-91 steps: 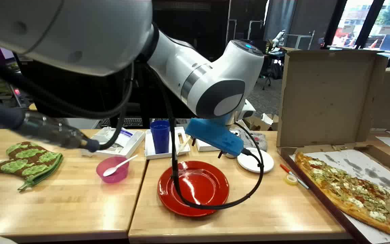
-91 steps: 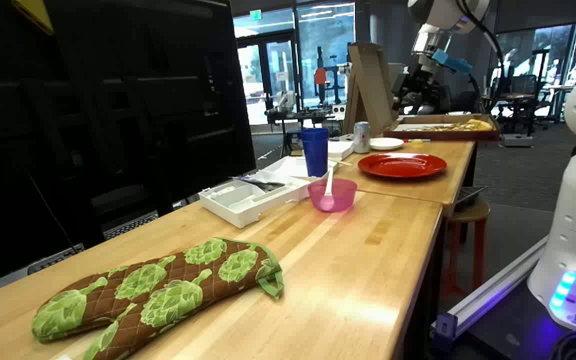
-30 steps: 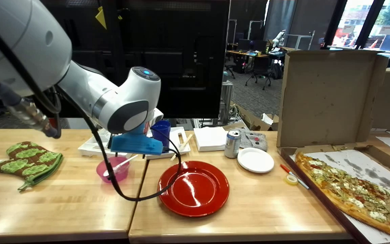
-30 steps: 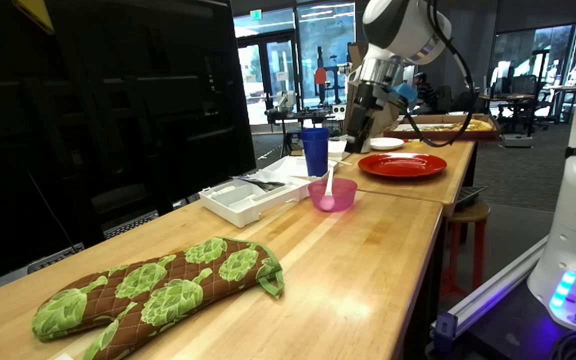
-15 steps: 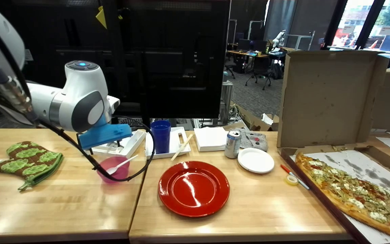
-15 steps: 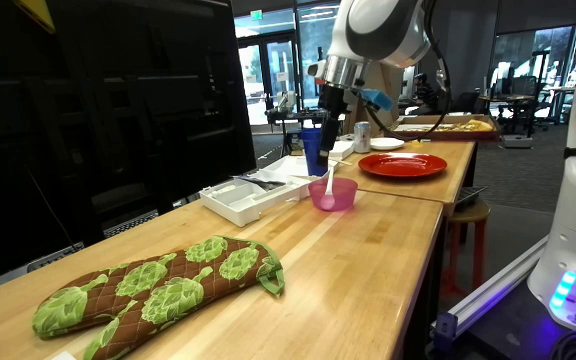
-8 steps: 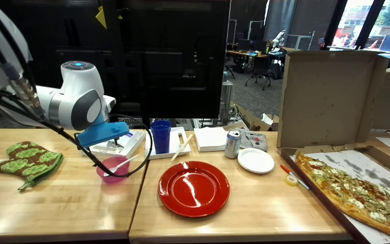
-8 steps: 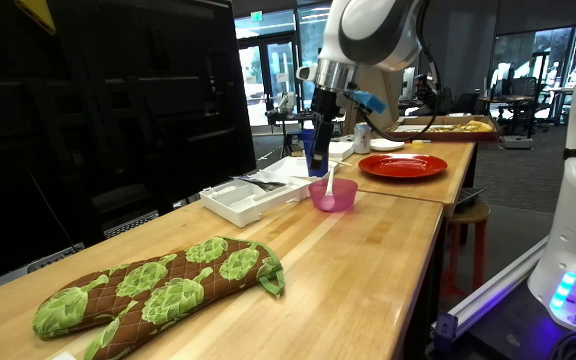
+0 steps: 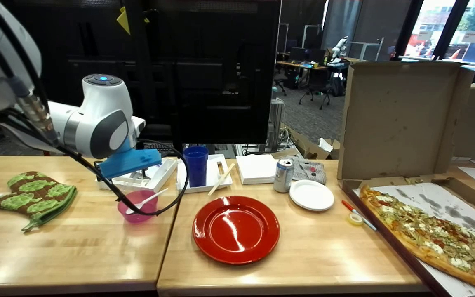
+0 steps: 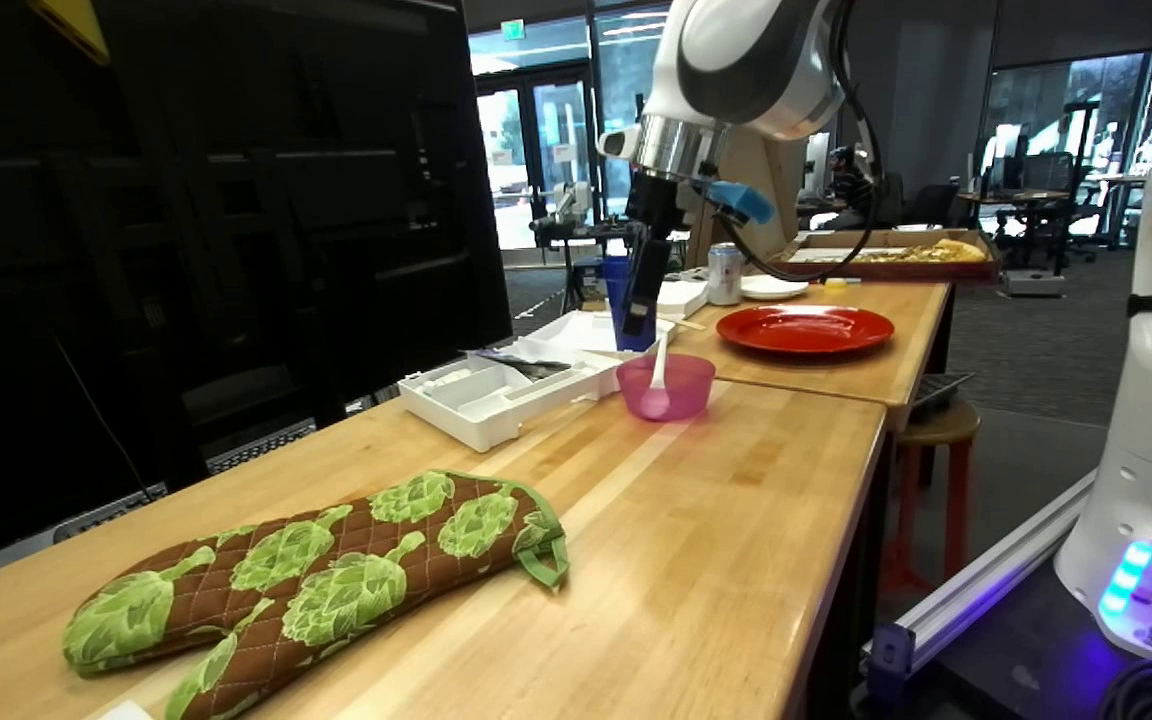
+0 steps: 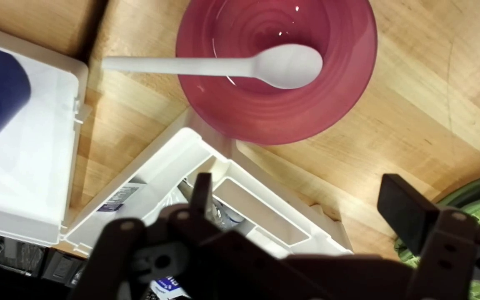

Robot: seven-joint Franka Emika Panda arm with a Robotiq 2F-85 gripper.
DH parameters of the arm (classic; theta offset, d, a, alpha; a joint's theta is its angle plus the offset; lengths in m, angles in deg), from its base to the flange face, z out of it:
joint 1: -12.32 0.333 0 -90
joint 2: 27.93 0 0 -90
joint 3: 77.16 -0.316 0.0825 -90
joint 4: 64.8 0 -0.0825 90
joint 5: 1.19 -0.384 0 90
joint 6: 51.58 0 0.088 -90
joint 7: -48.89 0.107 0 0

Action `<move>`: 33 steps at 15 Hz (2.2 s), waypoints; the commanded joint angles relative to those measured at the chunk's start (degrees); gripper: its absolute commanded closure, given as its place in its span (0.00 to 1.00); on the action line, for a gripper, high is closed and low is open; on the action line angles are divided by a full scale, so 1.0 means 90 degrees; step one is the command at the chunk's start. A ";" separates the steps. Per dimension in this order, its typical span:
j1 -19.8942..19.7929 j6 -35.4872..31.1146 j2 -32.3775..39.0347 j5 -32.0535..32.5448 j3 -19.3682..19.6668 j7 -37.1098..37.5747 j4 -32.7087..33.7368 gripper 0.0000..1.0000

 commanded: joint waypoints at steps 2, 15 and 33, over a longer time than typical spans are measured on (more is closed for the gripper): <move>0.0048 -0.0119 0.0111 0.0141 -0.0013 -0.0267 0.0088 0.00; -0.0232 -0.1569 0.1403 0.1972 -0.0737 0.0017 0.0948 0.00; -0.0579 -0.2292 0.2827 0.4937 -0.0542 0.1657 0.1958 0.00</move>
